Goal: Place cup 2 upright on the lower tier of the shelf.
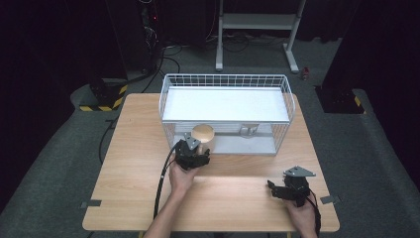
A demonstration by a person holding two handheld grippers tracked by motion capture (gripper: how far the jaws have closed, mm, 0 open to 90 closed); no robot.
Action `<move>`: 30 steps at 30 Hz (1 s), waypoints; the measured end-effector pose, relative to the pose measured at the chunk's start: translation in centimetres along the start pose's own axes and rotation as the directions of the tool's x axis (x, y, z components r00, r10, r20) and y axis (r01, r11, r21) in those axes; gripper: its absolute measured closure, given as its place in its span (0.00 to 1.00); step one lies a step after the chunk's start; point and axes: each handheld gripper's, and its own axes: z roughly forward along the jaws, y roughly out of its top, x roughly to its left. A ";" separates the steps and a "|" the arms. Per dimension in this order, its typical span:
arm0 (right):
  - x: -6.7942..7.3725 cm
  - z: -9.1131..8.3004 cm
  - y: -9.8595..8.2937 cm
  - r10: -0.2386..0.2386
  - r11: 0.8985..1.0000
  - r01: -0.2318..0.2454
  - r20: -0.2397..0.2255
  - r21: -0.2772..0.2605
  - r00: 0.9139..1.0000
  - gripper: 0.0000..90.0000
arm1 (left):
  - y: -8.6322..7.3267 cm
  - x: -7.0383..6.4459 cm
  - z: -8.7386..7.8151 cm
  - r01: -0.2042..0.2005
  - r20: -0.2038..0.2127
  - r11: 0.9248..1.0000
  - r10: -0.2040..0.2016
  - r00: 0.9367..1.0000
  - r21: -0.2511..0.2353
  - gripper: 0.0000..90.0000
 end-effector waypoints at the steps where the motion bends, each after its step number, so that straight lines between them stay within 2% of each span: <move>1: 0.0 0.0 0.0 0.000 1.000 0.000 0.000 0.000 1.000 0.21 | 0.0 0.0 0.1 0.000 -0.005 1.000 0.000 1.000 -0.001 0.30; 5: 0.0 0.0 0.0 0.000 1.000 0.000 0.000 0.000 1.000 0.21 | 0.0 0.1 0.3 -0.005 -0.013 1.000 0.005 1.000 0.008 0.34; 9: 0.0 0.0 0.0 0.000 1.000 0.000 0.000 0.000 1.000 0.21 | 0.2 -0.1 0.5 -0.039 -0.038 0.999 0.039 0.999 0.008 0.37; 19: 0.0 0.0 0.0 0.000 1.000 0.000 0.000 0.000 1.000 0.21 | 0.7 -0.1 1.2 -0.032 -0.051 0.999 0.033 0.998 0.017 0.43; 30: 0.0 0.0 0.0 0.000 1.000 0.000 0.000 0.000 1.000 0.21 | 0.7 0.3 1.6 -0.035 -0.044 0.999 0.035 0.998 0.010 0.58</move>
